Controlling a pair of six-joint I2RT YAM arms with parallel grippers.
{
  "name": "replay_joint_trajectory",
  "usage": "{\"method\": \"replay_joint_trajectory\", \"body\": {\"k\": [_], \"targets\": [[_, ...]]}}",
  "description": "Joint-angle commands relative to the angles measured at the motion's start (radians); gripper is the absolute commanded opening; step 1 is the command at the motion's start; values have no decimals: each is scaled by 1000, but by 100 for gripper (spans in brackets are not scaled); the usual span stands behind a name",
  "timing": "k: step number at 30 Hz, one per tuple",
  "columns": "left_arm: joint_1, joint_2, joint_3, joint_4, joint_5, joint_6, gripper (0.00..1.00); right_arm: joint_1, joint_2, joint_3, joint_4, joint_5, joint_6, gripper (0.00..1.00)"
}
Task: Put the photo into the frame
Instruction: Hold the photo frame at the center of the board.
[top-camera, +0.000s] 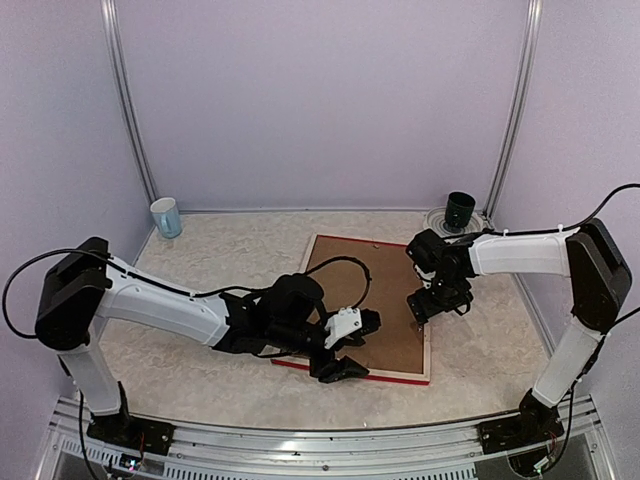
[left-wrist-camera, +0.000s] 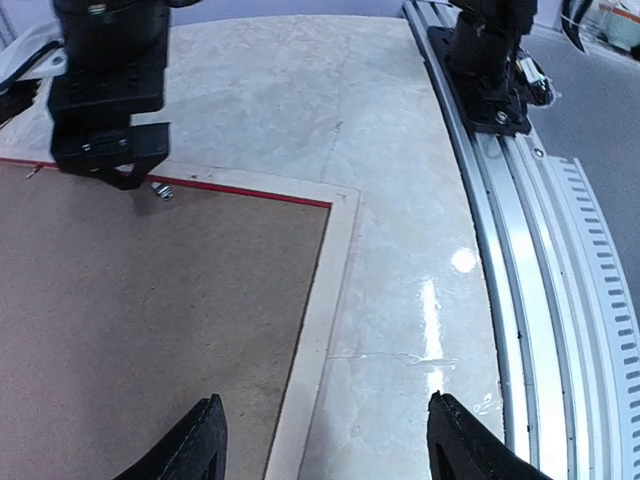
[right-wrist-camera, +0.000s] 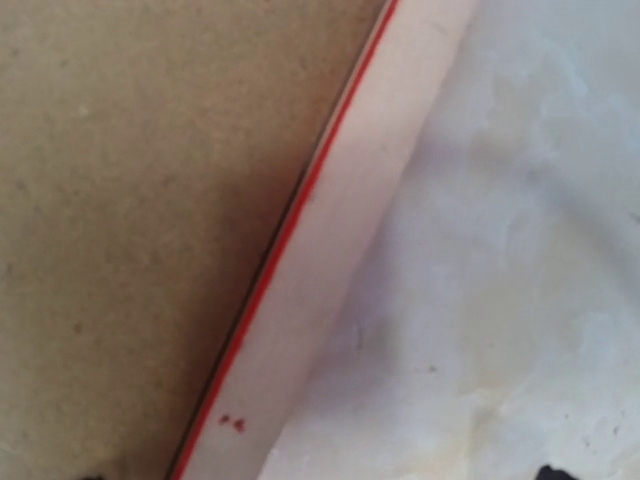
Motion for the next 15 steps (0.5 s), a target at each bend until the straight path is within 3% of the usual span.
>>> {"method": "replay_joint_trajectory", "body": {"k": [1,15], "targets": [[-56,72,66,-83,-7,134,67,-10,-13,-8,20,-19,-13,93],[-66,192,93,-32,-187,149,57,-10,-20,-4,8,-22,-12,94]]}}
